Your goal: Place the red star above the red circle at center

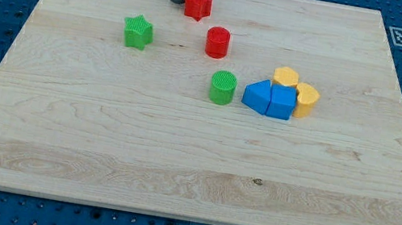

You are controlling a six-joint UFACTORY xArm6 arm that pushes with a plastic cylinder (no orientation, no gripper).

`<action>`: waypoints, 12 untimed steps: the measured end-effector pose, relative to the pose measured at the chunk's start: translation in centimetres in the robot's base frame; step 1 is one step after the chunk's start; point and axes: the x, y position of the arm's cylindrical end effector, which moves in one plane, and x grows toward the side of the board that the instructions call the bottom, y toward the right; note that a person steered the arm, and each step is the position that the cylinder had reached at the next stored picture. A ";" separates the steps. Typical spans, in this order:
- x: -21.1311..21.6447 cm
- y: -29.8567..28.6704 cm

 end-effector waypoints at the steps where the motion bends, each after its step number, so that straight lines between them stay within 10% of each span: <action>1: -0.1 1.2; 6: 0.7 8.8; 12: 2.8 2.9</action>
